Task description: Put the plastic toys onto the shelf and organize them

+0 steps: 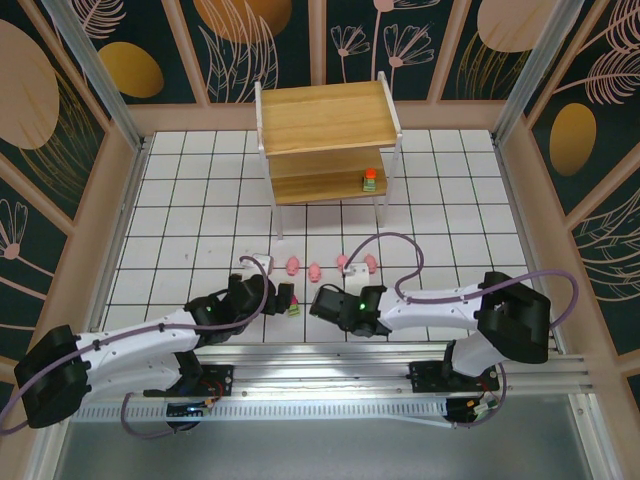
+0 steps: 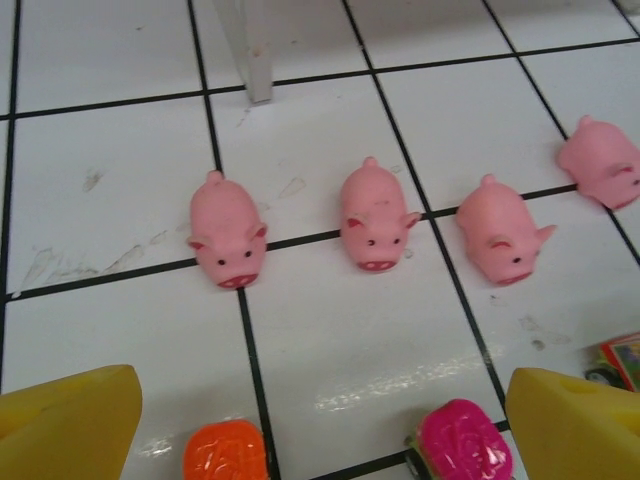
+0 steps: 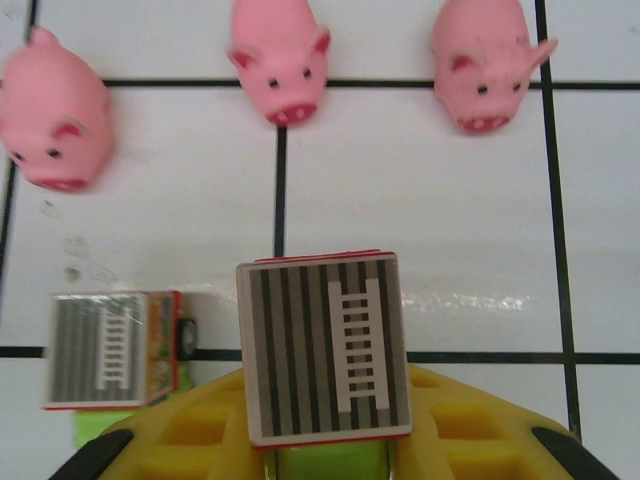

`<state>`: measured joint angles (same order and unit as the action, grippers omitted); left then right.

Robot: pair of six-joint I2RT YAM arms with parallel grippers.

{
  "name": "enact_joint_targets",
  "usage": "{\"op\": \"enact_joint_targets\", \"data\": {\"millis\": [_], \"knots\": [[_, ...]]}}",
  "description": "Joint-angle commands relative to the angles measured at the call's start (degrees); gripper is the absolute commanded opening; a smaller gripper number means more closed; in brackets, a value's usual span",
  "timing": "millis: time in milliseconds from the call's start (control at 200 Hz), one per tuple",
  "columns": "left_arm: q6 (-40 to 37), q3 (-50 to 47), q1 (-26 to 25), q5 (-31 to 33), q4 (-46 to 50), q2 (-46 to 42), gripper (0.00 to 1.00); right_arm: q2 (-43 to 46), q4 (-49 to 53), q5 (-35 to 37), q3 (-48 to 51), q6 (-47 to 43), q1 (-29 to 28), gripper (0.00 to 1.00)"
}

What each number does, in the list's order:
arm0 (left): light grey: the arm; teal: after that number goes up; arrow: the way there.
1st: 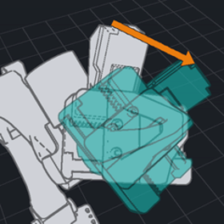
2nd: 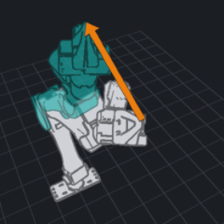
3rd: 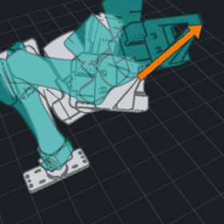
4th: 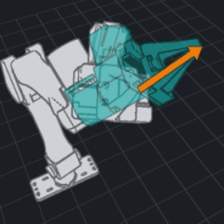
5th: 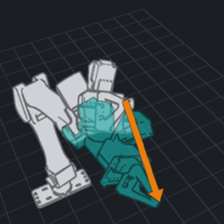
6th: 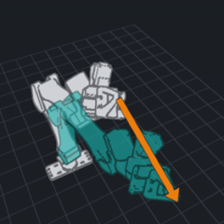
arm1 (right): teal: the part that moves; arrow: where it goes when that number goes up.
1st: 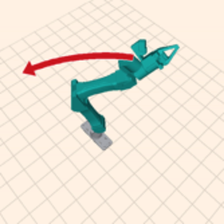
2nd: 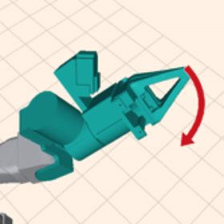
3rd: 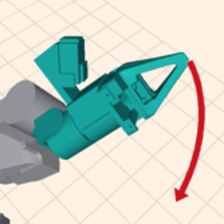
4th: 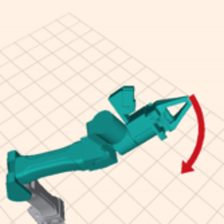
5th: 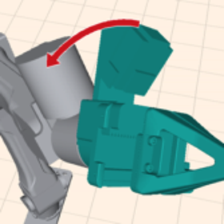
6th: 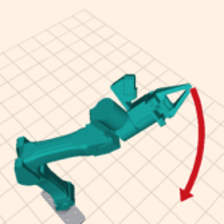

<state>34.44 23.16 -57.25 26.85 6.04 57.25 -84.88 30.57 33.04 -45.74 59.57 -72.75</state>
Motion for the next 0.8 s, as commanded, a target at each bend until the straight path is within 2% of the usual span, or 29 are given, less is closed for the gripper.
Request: {"op": "enact_joint_targets", "data": {"millis": [0,345,791], "knots": [[-4.1,-0.7,0.5,-3.2,-3.3,-0.7,0.94,1.8,2.9,3.4,-2.3,-1.6,0.7,0.25],[-8.7,-0.6,0.5,-5.3,-5.7,-2.3,0.94,4.7,2.4,3.7,-4.9,-7.1,5.1,0.24],[-7.6,-2.7,0.4,-3.4,-7.2,-3.8,0.94,4.3,-2.4,3.4,-12.4,-21.9,15.7,0.24]]}}
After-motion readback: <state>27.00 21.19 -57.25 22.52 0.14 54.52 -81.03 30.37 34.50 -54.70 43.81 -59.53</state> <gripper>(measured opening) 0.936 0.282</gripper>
